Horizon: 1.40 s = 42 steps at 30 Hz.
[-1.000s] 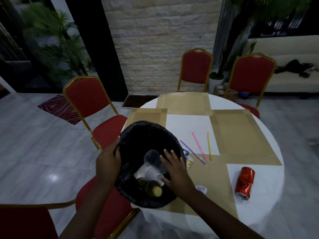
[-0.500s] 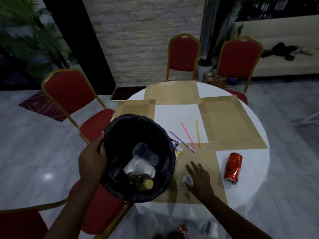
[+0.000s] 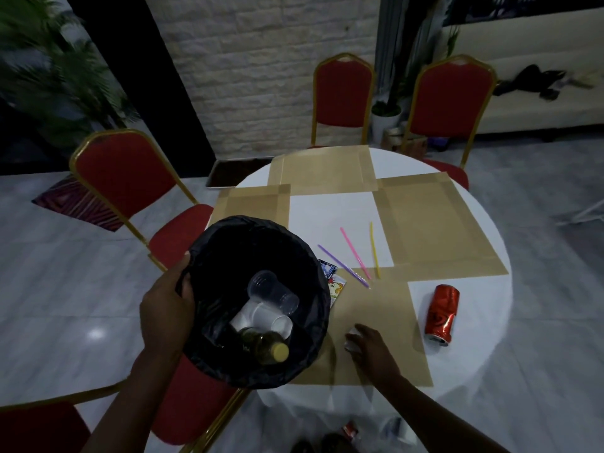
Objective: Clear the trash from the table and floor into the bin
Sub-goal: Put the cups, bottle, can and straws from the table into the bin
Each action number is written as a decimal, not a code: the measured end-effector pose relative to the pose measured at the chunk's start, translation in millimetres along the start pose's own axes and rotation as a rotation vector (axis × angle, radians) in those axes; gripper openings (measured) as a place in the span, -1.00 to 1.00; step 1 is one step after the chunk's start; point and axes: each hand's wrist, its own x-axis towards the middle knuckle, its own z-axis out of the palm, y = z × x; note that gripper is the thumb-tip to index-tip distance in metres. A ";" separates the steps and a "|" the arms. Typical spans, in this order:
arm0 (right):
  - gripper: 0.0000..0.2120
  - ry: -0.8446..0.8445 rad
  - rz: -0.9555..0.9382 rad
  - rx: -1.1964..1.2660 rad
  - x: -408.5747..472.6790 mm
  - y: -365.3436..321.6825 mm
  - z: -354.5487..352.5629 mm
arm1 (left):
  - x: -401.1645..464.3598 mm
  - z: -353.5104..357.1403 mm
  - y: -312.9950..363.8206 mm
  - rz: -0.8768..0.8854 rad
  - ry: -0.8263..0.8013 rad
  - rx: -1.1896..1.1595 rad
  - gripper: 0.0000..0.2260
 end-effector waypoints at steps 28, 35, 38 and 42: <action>-0.40 0.244 -0.483 0.051 67.3 -137.8 -60.8 | -1.7 -4.4 6.3 -0.015 0.006 -0.058 -0.57; -0.35 0.442 -0.290 -0.005 39.7 -67.5 -87.9 | 0.0 -8.7 -7.2 -0.031 -0.008 0.018 -0.57; -0.27 0.418 -0.014 -0.132 27.6 -10.7 -94.0 | 3.8 -2.6 -2.6 -0.030 -0.034 0.043 -0.59; -0.25 0.273 0.268 -0.265 5.7 58.9 -94.4 | 5.2 1.9 -2.1 0.018 -0.025 0.058 -0.58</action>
